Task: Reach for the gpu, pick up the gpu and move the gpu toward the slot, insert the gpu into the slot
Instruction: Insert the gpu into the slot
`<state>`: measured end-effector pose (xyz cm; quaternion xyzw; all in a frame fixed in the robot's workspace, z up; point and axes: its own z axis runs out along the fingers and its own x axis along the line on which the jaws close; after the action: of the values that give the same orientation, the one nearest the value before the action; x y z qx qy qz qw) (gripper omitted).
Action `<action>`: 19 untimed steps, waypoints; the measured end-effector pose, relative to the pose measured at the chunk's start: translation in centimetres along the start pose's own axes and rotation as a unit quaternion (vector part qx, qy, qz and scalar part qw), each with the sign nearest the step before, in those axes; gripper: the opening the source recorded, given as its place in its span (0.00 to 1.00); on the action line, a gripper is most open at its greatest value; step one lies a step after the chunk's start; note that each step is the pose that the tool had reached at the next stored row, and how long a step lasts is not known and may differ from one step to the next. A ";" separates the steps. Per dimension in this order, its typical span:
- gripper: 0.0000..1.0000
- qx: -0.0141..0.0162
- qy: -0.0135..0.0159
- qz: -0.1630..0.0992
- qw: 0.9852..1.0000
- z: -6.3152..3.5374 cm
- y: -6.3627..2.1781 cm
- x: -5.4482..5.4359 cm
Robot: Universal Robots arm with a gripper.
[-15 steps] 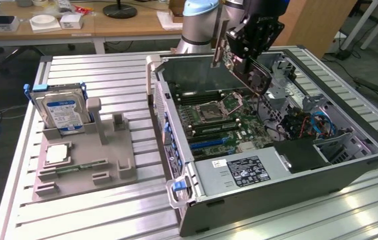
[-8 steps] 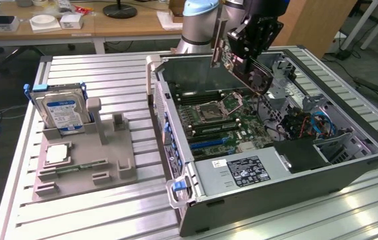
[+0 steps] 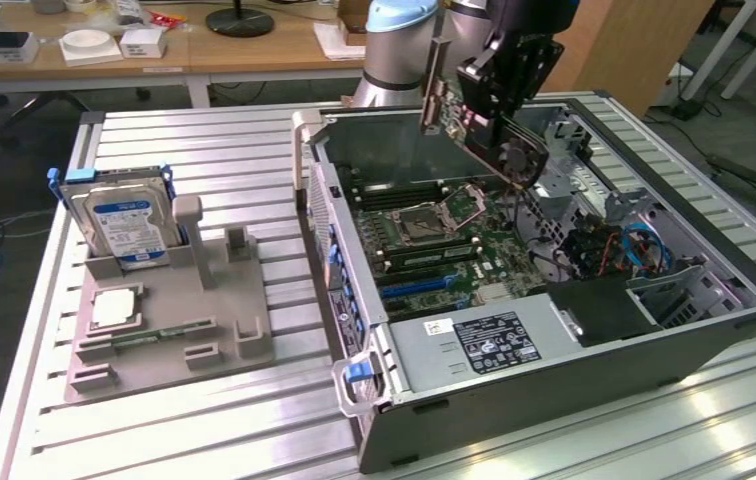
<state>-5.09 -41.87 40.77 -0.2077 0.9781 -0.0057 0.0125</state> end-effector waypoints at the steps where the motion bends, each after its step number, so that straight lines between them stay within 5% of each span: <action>1: 0.27 0.000 0.000 -0.004 1.000 0.00 0.00 0.0; 11: 0.27 -0.001 -0.001 -0.046 0.999 0.00 -0.01 0.0; 19: 0.27 -0.002 -0.002 -0.083 0.997 0.00 -0.01 0.0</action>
<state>-5.09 -41.88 40.76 -0.2886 0.9573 -0.0042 0.0131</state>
